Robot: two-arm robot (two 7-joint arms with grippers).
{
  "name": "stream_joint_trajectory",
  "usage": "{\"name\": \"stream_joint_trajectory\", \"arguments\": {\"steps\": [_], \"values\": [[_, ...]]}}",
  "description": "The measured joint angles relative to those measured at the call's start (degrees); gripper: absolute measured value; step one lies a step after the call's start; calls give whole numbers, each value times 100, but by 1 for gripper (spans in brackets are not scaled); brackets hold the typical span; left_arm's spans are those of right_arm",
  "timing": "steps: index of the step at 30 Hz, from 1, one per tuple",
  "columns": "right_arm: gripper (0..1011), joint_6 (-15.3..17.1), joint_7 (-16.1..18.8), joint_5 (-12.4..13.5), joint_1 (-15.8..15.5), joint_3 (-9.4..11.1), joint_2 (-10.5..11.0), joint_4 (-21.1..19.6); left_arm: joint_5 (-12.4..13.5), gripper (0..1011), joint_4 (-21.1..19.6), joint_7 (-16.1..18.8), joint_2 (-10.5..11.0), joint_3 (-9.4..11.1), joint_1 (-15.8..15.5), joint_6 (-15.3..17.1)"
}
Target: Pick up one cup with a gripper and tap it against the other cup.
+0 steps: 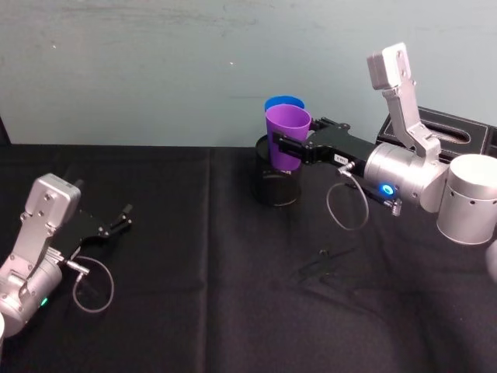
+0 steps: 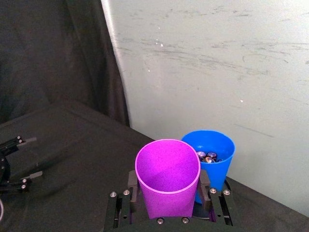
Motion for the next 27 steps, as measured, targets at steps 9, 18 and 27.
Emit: {"name": "stream_joint_trajectory", "arguments": {"steps": [9, 18, 27], "values": [[729, -142, 80, -128, 116, 81, -180, 331, 0, 1011, 0, 0, 0, 0, 0, 0], [729, -264, 144, -210, 237, 180, -304, 597, 0, 1011, 0, 0, 0, 0, 0, 0], [729, -289, 209, -255, 301, 216, -370, 683, 0, 1011, 0, 0, 0, 0, 0, 0]]}}
